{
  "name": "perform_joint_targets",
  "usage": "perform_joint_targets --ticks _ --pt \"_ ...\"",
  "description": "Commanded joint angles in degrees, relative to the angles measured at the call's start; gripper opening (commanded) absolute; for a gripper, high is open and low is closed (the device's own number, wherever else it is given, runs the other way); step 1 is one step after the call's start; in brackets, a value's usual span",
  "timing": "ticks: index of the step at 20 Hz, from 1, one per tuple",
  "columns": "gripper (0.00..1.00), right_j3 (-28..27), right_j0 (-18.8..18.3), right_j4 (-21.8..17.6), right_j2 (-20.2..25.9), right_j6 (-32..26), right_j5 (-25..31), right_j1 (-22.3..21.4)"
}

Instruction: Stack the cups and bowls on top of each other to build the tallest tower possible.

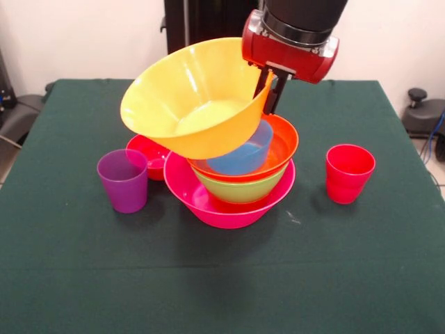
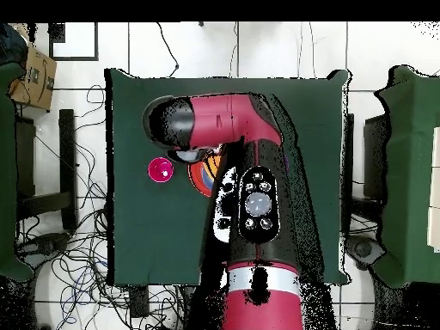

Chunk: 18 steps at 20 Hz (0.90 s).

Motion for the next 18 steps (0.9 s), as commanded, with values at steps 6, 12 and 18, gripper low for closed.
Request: perform_joint_targets --ticks 6,12,18 --pt "0.00 0.73 2.32 1.91 -0.30 9.64 -5.34 0.96" --pt "0.00 1.61 2.78 2.30 -1.40 9.20 -7.38 1.60" --pt "0.00 2.47 3.56 3.25 -2.29 9.53 -7.76 1.49"
